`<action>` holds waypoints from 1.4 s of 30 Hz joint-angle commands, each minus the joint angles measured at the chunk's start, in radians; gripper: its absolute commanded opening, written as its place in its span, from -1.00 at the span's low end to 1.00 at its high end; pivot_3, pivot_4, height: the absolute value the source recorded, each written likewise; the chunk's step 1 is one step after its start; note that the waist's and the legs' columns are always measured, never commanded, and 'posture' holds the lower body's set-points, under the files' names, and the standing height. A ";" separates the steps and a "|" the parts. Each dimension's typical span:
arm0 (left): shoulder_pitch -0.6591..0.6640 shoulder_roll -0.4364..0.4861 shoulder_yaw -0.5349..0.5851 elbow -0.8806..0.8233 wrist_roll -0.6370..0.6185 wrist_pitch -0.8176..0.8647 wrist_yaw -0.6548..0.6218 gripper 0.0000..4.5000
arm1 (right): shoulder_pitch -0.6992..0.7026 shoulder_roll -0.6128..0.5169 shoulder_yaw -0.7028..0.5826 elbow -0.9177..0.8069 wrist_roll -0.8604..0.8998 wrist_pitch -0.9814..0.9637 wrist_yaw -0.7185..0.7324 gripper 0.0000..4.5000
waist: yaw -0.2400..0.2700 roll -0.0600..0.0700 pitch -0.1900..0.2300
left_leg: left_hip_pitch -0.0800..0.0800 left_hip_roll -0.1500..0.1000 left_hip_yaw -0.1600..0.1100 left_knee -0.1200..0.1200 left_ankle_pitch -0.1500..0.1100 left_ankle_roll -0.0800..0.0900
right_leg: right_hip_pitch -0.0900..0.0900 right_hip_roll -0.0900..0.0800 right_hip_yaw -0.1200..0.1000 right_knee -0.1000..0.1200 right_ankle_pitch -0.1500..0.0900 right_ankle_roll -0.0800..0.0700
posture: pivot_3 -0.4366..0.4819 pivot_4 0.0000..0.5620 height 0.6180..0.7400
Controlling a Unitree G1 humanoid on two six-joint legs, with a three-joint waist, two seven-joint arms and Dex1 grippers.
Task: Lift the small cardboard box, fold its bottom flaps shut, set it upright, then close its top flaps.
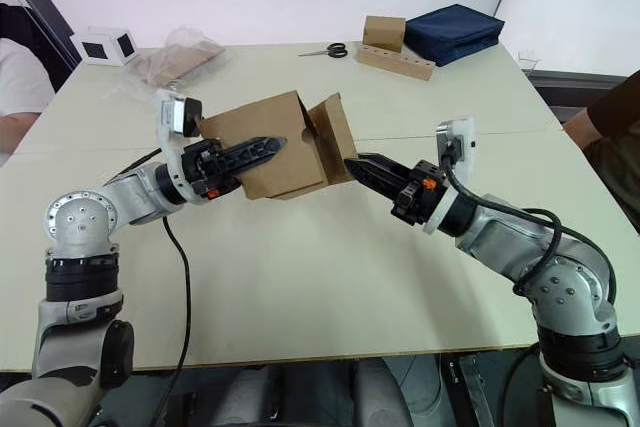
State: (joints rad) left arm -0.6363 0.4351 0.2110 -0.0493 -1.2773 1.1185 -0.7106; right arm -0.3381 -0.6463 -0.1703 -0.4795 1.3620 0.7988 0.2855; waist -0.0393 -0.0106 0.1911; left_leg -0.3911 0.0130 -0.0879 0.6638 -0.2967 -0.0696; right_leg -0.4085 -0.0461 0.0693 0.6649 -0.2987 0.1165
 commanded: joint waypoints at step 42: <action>-0.028 0.116 -0.196 -0.071 0.587 -0.630 -0.485 -1.00 | -0.004 0.018 -0.054 -0.052 -0.118 -0.008 0.149 -0.51 | 0.000 0.000 0.000 | 0.000 0.000 0.000 0.000 0.000 0.000 | 0.000 0.000 0.000 0.000 0.000 0.000 | -0.05 -0.47 1.00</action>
State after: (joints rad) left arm -0.6623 0.5381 -0.0140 -0.0901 -0.6661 0.4803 -1.1914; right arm -0.3314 -0.6039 -0.1588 -0.5018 1.1757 0.7880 0.4076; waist -0.0397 -0.0105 0.1911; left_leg -0.3911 0.0131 -0.0878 0.6636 -0.2969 -0.0693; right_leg -0.4083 -0.0461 0.0692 0.6647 -0.2986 0.1165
